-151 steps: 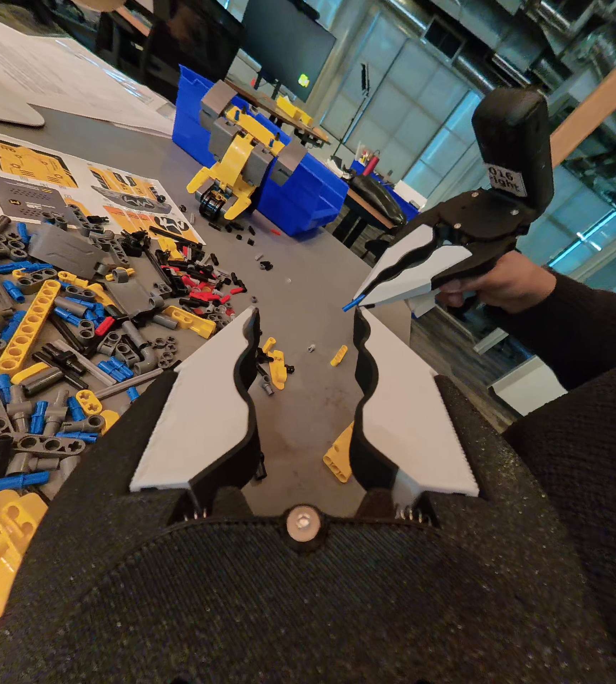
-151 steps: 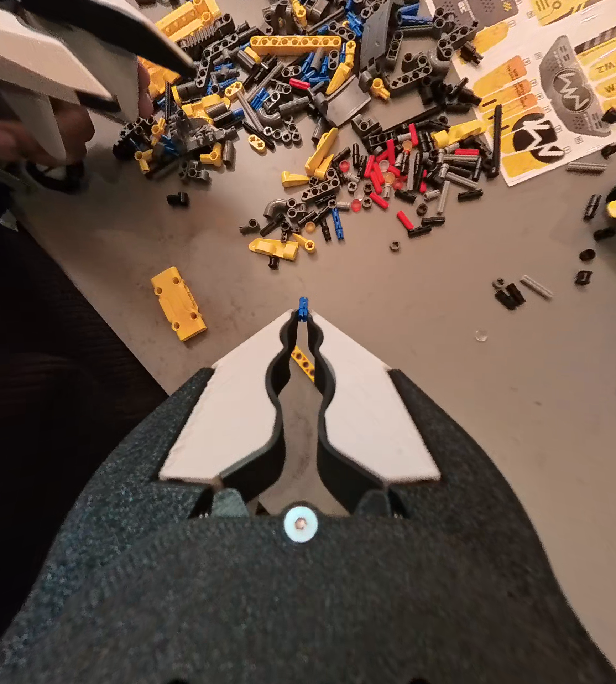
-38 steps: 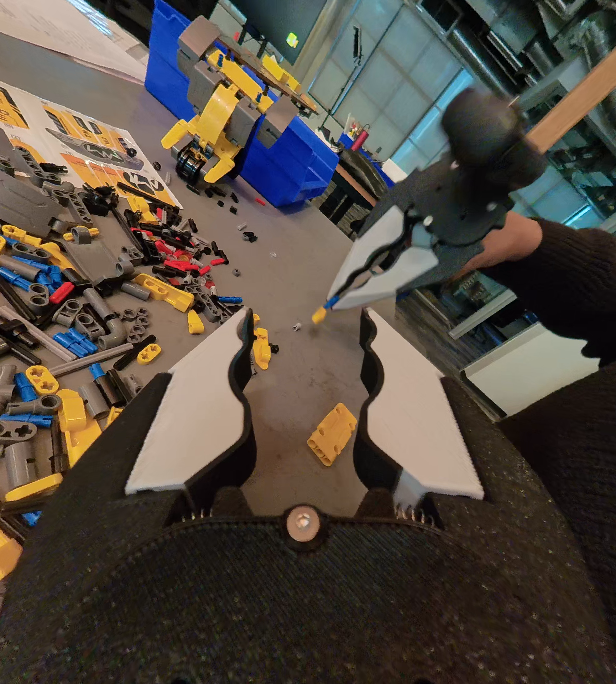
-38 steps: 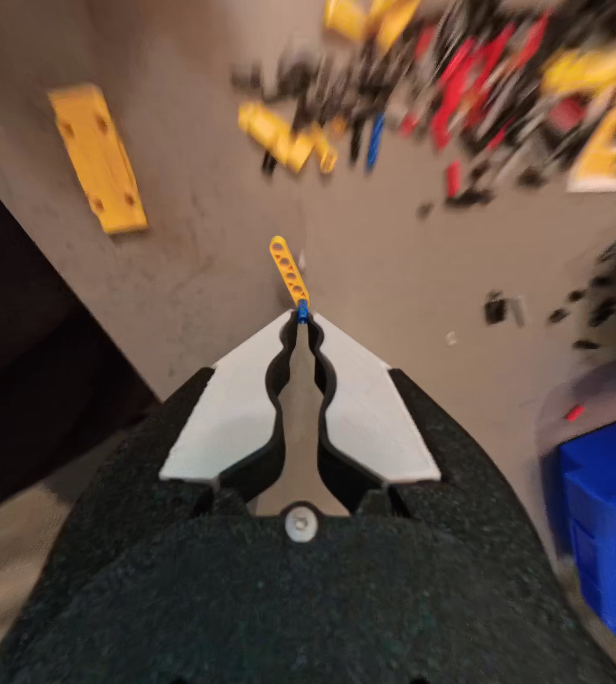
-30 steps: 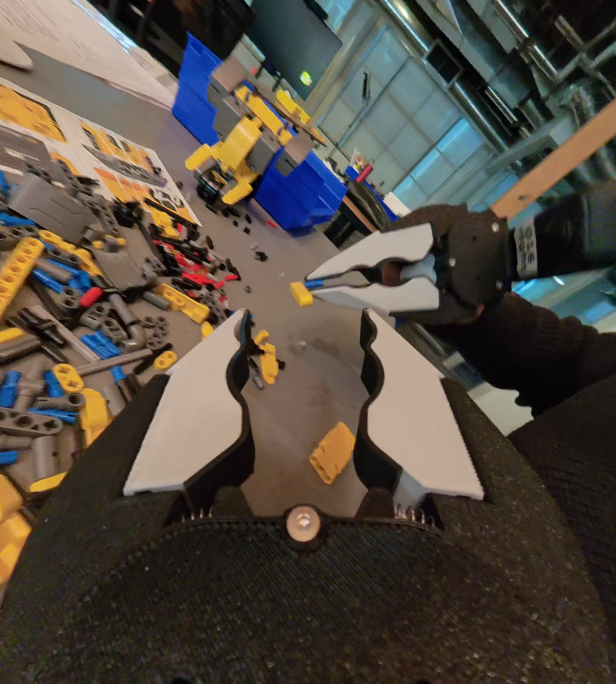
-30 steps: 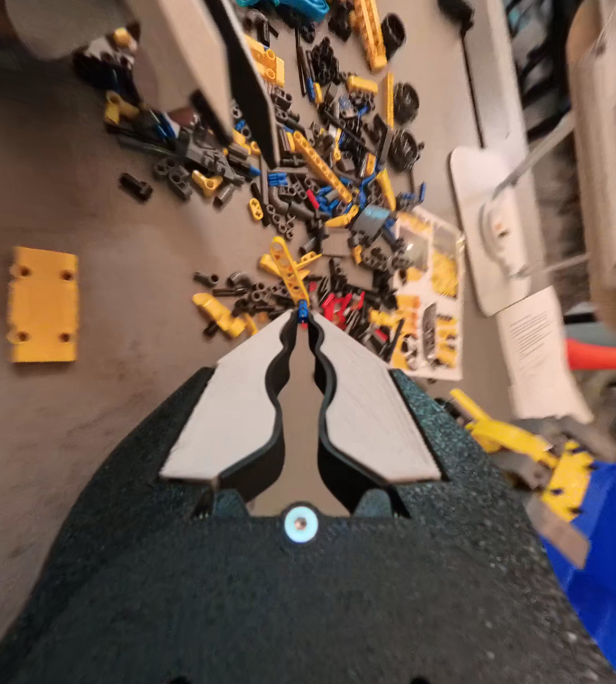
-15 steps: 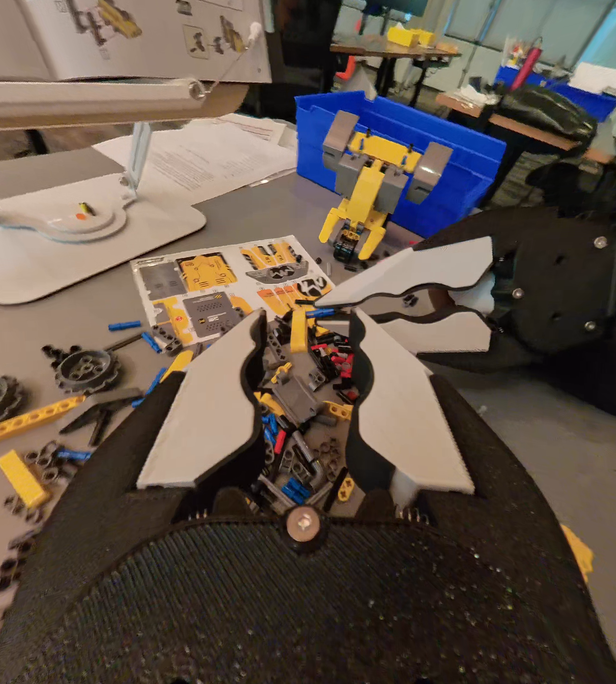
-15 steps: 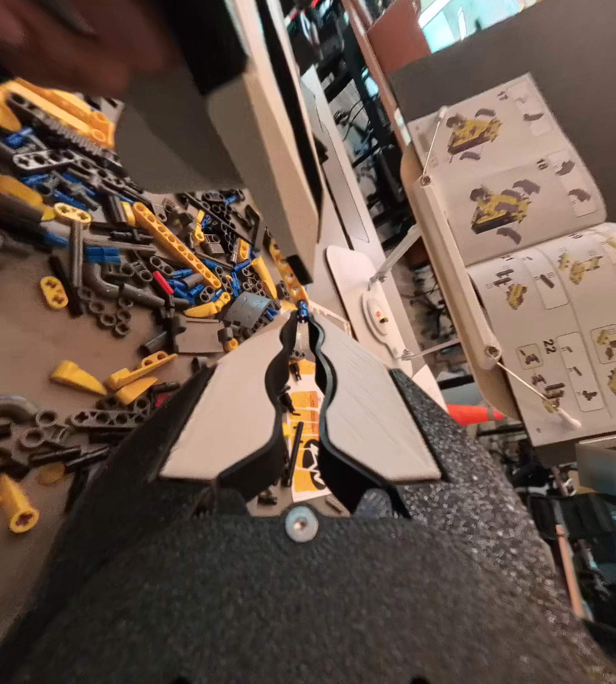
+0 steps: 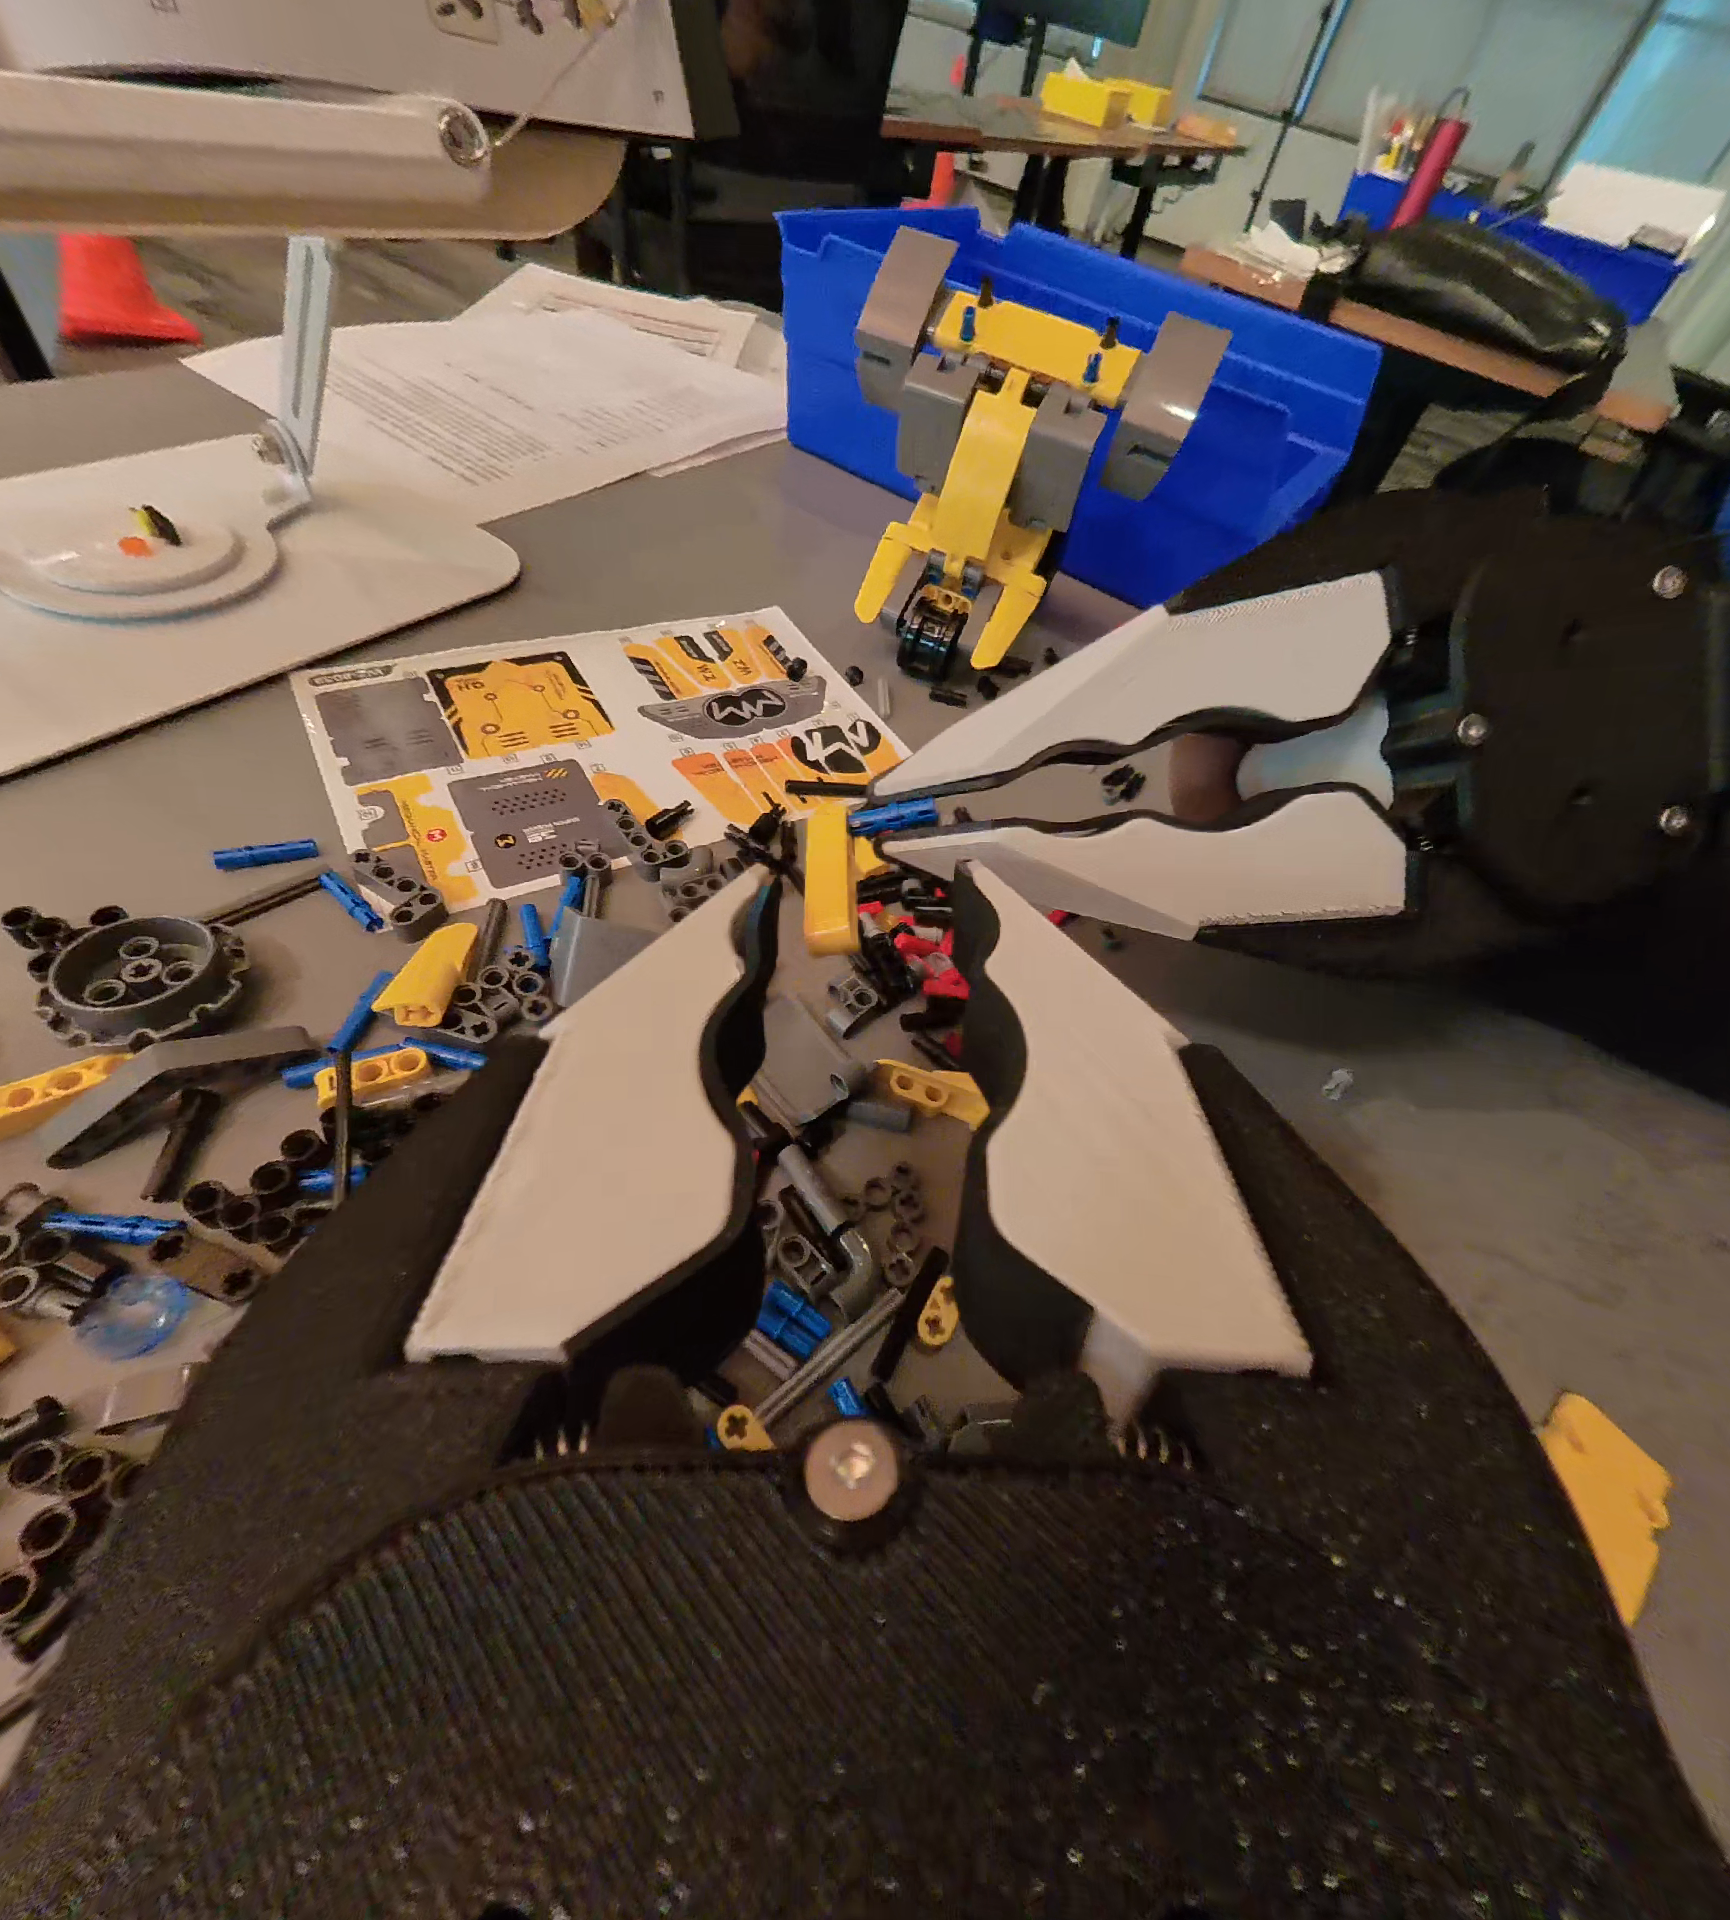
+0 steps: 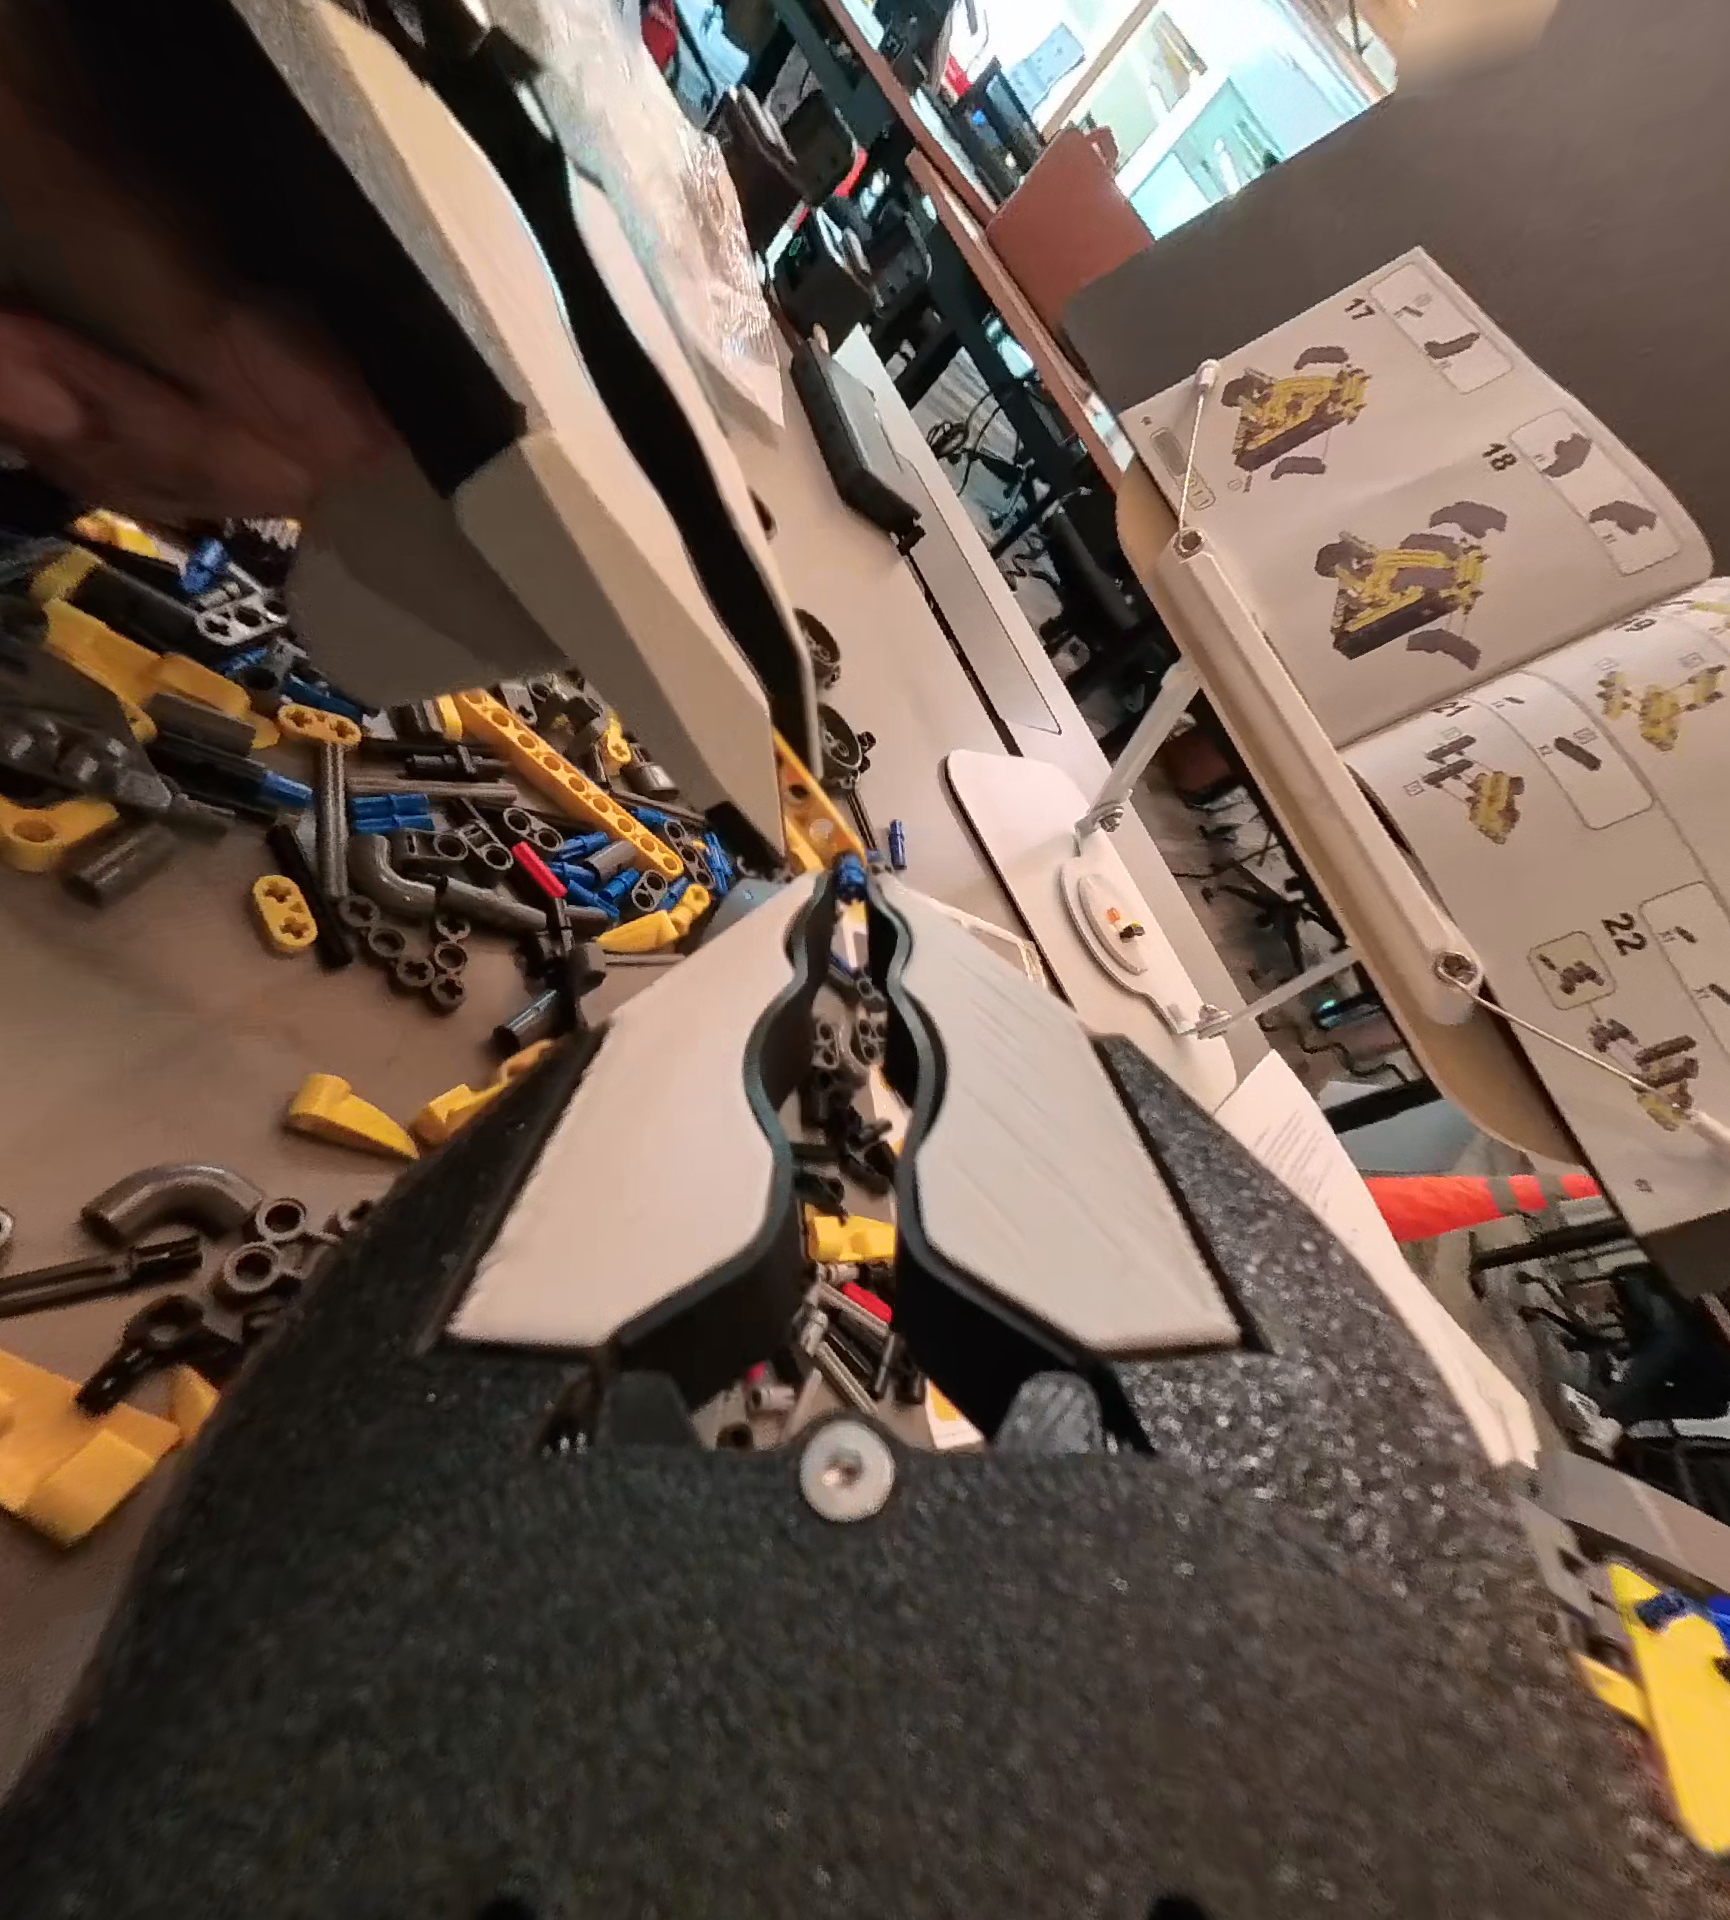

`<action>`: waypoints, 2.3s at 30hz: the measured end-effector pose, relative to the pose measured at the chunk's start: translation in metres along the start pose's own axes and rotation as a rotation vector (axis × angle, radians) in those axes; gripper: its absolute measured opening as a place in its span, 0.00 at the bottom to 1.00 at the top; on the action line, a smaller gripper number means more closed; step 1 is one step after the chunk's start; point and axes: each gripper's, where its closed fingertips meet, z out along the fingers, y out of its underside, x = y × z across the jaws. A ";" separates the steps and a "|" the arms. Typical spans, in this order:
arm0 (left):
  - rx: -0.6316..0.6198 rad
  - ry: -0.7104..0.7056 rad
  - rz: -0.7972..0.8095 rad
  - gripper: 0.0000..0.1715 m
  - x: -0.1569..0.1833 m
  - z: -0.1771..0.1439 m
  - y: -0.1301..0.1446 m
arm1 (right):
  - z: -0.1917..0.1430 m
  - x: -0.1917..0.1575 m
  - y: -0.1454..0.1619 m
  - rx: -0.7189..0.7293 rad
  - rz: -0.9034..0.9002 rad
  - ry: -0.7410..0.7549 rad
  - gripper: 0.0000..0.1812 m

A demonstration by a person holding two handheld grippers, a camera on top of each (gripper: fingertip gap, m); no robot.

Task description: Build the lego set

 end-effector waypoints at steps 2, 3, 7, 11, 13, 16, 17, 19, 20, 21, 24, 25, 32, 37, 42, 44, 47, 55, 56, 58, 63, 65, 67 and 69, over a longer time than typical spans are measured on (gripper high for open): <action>0.005 0.013 -0.025 0.09 0.001 -0.001 -0.002 | -0.001 0.002 -0.004 0.029 0.020 0.009 0.03; 0.018 0.019 -0.035 0.04 0.001 -0.002 -0.004 | -0.002 0.003 -0.006 0.040 0.024 0.021 0.03; 0.117 0.074 -0.070 0.03 0.005 -0.012 -0.022 | -0.003 0.005 -0.013 0.083 0.073 0.035 0.16; 0.171 0.125 -0.125 0.03 0.005 -0.020 -0.032 | -0.012 0.003 -0.033 0.242 0.332 -0.057 0.33; 0.200 0.181 -0.144 0.03 0.010 -0.025 -0.037 | -0.021 0.006 -0.044 0.332 0.492 -0.139 0.34; 0.269 0.268 -0.149 0.03 0.020 -0.035 -0.048 | -0.035 0.017 -0.056 0.452 0.756 -0.281 0.34; 0.289 0.291 -0.140 0.03 0.024 -0.038 -0.051 | -0.039 0.020 -0.058 0.486 0.841 -0.337 0.33; 0.310 0.319 -0.100 0.03 0.032 -0.041 -0.054 | -0.045 0.024 -0.060 0.536 0.978 -0.440 0.33; 0.312 0.329 -0.073 0.03 0.036 -0.042 -0.054 | -0.048 0.024 -0.062 0.557 1.018 -0.484 0.32; 0.313 0.336 -0.046 0.03 0.040 -0.043 -0.053 | -0.049 0.022 -0.063 0.569 1.035 -0.522 0.33; 0.312 0.333 0.031 0.03 0.048 -0.044 -0.051 | -0.053 0.007 -0.070 0.566 1.007 -0.610 0.29; 0.306 0.338 0.052 0.03 0.051 -0.043 -0.050 | -0.053 0.003 -0.072 0.562 0.995 -0.630 0.28; 0.292 0.378 0.076 0.03 0.060 -0.043 -0.045 | -0.062 0.007 -0.077 0.623 1.001 -0.642 0.19; 0.287 0.385 0.069 0.03 0.060 -0.043 -0.044 | -0.065 0.007 -0.079 0.645 0.963 -0.627 0.14; 0.280 0.398 0.066 0.02 0.061 -0.043 -0.043 | -0.066 0.006 -0.081 0.649 0.894 -0.589 0.14; 0.276 0.399 0.073 0.02 0.062 -0.042 -0.042 | -0.066 0.005 -0.081 0.649 0.877 -0.587 0.14; 0.274 0.393 0.082 0.02 0.062 -0.042 -0.041 | -0.067 0.005 -0.081 0.643 0.863 -0.592 0.14; 0.276 0.370 0.114 0.03 0.062 -0.042 -0.041 | -0.066 0.005 -0.080 0.660 0.914 -0.629 0.14; 0.275 0.365 0.124 0.03 0.062 -0.042 -0.041 | -0.066 0.005 -0.080 0.662 0.928 -0.636 0.14; 0.270 0.353 0.127 0.02 0.061 -0.041 -0.041 | -0.065 0.005 -0.079 0.664 0.941 -0.638 0.13; 0.282 0.365 0.138 0.02 0.062 -0.046 -0.043 | -0.066 0.005 -0.085 0.673 0.929 -0.611 0.14; 0.284 0.354 0.154 0.03 0.061 -0.045 -0.043 | -0.064 0.006 -0.084 0.664 0.934 -0.605 0.14; 0.294 0.376 0.170 0.03 0.065 -0.047 -0.043 | -0.065 0.007 -0.084 0.669 0.938 -0.613 0.20; 0.288 0.384 0.186 0.03 0.068 -0.047 -0.042 | -0.065 0.007 -0.082 0.664 0.931 -0.619 0.24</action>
